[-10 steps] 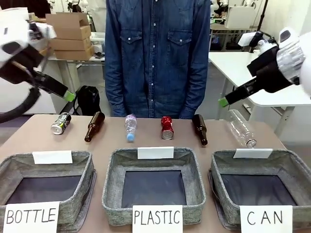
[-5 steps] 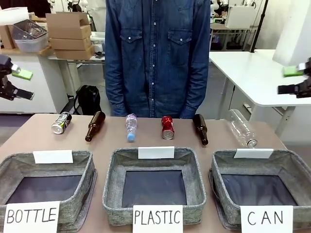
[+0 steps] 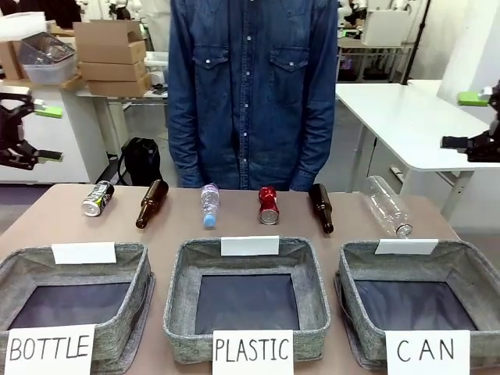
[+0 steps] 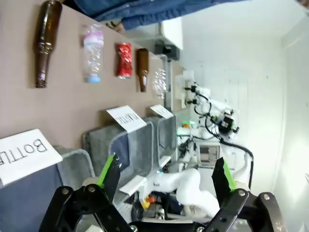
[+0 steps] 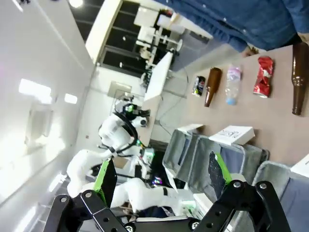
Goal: Sort the can waste into the basket.
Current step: Pick up the can waste from the table and place it in the right Fabric basket.
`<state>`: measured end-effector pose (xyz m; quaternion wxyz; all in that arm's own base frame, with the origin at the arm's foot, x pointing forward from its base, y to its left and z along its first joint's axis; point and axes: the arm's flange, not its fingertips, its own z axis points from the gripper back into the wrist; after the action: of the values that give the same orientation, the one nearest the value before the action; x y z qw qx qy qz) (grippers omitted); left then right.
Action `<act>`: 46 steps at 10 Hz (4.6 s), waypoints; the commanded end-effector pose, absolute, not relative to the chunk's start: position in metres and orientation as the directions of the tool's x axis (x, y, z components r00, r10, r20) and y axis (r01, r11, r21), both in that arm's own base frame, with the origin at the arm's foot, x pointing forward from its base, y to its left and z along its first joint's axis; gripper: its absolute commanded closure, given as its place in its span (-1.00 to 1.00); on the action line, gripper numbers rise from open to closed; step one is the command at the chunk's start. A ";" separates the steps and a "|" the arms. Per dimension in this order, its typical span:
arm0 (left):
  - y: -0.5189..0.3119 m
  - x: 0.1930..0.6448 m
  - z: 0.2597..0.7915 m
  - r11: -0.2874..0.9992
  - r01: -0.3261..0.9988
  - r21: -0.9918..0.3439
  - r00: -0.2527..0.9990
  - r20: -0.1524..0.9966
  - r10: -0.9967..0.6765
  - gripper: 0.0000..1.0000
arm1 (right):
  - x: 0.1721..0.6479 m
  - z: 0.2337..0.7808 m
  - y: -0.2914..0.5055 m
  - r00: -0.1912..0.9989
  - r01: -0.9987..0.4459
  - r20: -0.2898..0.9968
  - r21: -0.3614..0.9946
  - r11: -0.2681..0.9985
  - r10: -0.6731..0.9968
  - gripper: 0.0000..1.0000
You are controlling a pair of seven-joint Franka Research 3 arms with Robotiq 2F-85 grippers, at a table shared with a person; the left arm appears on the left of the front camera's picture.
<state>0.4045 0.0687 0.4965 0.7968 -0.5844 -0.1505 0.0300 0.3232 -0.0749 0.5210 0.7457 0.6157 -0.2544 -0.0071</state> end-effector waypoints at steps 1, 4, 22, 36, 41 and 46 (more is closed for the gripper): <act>0.075 0.394 0.505 0.223 0.192 -0.956 0.958 0.232 0.170 -1.00 | 0.318 0.527 -0.080 0.844 -0.364 0.438 0.891 0.271 -0.308 -1.00; 0.075 0.394 0.505 0.223 0.192 -0.956 0.958 0.232 0.170 -1.00 | 0.318 0.527 -0.080 0.844 -0.364 0.438 0.891 0.271 -0.308 -1.00; 0.044 0.615 0.348 0.992 0.015 -0.125 0.979 0.204 0.011 -1.00 | 0.318 0.527 -0.080 0.844 -0.364 0.438 0.891 0.271 -0.308 -1.00; 0.044 0.631 0.324 0.995 0.040 -0.093 0.968 0.251 -0.016 1.00 | 0.318 0.527 -0.080 0.844 -0.364 0.438 0.891 0.271 -0.308 -1.00; 0.090 0.541 0.425 0.909 0.329 -0.257 0.914 0.329 -0.238 1.00 | 0.318 0.527 -0.080 0.844 -0.364 0.438 0.891 0.271 -0.308 -1.00; 0.328 0.424 0.496 0.495 0.620 -0.608 0.718 0.695 -0.045 1.00 | 0.318 0.527 -0.080 0.844 -0.364 0.438 0.891 0.271 -0.308 -1.00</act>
<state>0.4057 0.2482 0.5064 0.8525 -0.3220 -0.3703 -0.1800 0.3149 -0.0814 0.5265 0.7561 0.5984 -0.2650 0.0099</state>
